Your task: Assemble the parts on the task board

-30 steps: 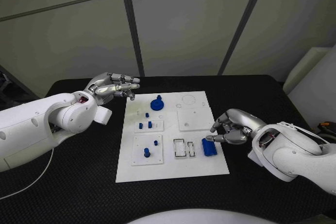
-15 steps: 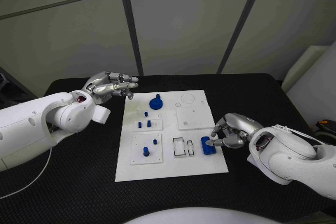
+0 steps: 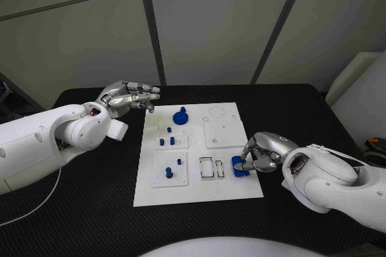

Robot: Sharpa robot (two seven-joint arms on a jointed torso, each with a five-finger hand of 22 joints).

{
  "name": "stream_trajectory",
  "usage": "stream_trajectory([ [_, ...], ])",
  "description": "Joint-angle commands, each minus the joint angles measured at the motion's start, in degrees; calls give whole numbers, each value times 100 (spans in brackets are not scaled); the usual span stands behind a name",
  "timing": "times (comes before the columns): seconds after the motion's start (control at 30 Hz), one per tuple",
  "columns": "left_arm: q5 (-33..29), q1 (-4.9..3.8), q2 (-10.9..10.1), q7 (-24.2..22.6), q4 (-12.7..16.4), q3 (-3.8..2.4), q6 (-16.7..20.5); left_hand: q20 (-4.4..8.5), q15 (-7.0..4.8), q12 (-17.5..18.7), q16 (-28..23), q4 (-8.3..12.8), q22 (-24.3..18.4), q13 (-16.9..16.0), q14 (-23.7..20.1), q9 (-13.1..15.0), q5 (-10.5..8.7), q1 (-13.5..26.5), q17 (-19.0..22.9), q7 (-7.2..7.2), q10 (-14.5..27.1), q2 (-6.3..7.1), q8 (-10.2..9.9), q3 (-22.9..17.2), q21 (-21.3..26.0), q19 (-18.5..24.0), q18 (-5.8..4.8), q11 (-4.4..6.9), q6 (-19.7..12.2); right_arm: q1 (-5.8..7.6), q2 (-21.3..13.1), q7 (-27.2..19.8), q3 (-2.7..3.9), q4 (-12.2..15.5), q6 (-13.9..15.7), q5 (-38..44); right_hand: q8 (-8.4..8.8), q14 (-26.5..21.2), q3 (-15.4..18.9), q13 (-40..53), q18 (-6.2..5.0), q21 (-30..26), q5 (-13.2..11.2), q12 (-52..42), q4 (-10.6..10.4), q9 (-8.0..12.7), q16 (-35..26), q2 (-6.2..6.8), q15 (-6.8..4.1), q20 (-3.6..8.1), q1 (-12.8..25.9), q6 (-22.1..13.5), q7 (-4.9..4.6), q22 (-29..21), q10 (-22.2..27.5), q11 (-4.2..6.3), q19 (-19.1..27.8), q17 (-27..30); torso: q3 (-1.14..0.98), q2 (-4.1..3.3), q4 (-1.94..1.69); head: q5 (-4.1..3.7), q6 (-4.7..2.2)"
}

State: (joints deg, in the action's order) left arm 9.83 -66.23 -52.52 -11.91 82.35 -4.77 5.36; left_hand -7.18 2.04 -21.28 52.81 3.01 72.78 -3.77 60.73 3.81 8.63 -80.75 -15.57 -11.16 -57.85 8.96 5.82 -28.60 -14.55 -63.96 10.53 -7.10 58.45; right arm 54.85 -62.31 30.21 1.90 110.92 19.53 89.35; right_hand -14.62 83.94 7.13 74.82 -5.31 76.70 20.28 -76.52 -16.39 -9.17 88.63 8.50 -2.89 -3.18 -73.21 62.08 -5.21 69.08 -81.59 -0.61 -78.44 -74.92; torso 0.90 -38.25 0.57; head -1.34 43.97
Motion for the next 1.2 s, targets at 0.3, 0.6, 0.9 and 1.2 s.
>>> stream_trajectory([
  [0.3, -23, -8, -8, 15, 14, -3, -84, -14, 32, -33, -23, 11, 6, -1, -24, 2, 12, 57, 11, -12, 51, 5, 42, 26, 10, 45, -36, -11, -17, -61, 149, 157, -8, -114, -298, 132, -49, 549, 46, -9, 78, 19, 24, -3, -13, -13, 16, -39, -34, 4, -50, 16, 34, -8, -29, 13, -28, -1230, 5, -2, -8, 18, 26],
  [0.6, -23, -8, -12, 52, 15, -3, -116, -17, 34, -32, -23, 11, 3, 1, -25, -1, 13, 71, 14, -19, 70, 11, 38, 30, 14, 48, -36, -17, -35, -129, 384, 222, -12, -221, -227, 405, -56, 550, 54, -9, 80, 22, 12, 2, -15, -17, 19, -58, -35, 5, -52, 12, 35, -1, -25, 14, -29, -1236, 5, 1, -16, 15, 35],
  [0.9, -23, -8, -22, 76, 20, -3, -135, -18, 36, -30, -23, 13, 2, 2, -27, -2, 13, 78, 15, -24, 82, 14, 36, 31, 17, 49, -36, -20, -46, -174, 510, 255, -13, -274, -198, 450, -59, 551, 65, -11, 79, 20, 0, 7, -17, -18, 22, -63, -35, 5, -49, 7, 35, -3, -21, 13, -27, -1245, 8, -1, -1, 45, 34],
  [1.2, -23, -8, -19, 98, 25, -3, -158, -19, 37, -30, -22, 14, 1, 3, -27, -3, 13, 81, 16, -27, 89, 15, 35, 32, 18, 49, -35, -23, -52, -181, 596, 434, -13, -376, -398, 449, -53, 546, 140, -81, 72, -13, -18, 94, -24, -19, 12, -67, -25, 0, -21, -72, 15, -44, 44, -2, 5, -1224, 7, 0, -7, 32, 26],
])
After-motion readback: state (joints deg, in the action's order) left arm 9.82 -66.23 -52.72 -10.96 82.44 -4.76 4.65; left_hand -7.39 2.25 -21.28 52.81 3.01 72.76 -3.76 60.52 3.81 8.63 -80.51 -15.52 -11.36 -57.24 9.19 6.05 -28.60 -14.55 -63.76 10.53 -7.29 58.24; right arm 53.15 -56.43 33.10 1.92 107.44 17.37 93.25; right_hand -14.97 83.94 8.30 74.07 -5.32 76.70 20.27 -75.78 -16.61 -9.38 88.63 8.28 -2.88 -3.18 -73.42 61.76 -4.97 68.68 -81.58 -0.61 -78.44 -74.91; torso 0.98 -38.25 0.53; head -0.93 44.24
